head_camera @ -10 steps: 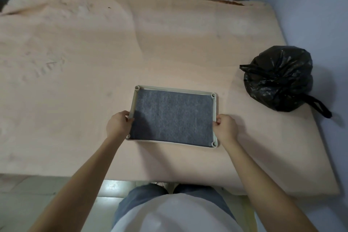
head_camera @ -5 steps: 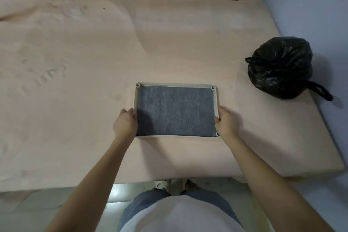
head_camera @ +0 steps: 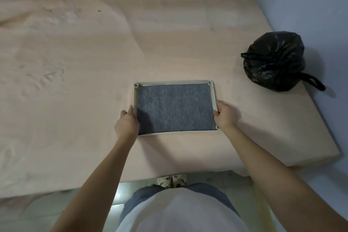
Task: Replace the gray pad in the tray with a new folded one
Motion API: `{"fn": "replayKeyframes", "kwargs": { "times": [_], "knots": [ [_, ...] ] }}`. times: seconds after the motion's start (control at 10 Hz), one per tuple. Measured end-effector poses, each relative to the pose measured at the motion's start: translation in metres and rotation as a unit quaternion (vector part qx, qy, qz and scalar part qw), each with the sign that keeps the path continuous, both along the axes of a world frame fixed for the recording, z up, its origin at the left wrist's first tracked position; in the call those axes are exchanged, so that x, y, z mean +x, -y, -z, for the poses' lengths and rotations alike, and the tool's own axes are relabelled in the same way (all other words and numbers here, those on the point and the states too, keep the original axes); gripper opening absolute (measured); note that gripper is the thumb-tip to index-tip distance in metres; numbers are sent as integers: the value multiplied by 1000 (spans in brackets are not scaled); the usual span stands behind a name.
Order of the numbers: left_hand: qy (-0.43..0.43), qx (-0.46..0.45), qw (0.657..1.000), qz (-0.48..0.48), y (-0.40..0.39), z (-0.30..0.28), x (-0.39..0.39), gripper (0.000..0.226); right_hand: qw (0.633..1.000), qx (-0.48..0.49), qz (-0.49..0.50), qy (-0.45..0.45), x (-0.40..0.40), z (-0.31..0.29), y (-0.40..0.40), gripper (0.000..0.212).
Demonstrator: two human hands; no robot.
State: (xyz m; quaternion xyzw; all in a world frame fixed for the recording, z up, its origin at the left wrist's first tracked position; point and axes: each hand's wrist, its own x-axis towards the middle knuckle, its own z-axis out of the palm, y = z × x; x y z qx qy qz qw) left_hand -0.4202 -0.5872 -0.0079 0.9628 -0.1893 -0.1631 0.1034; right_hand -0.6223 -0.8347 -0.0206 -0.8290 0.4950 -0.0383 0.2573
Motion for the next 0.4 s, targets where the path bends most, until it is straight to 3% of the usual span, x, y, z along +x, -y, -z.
{"fn": "replayKeyframes", "kwargs": {
  "times": [0.2,0.4],
  "knots": [
    [-2,3,1000,0,1,1,0,33,1000,1,-12,5,0,0,1,37],
    [34,-37,999,-20,1,5,-4,38,980,-137,-63,-130,1,-14,-13,42]
  ]
}}
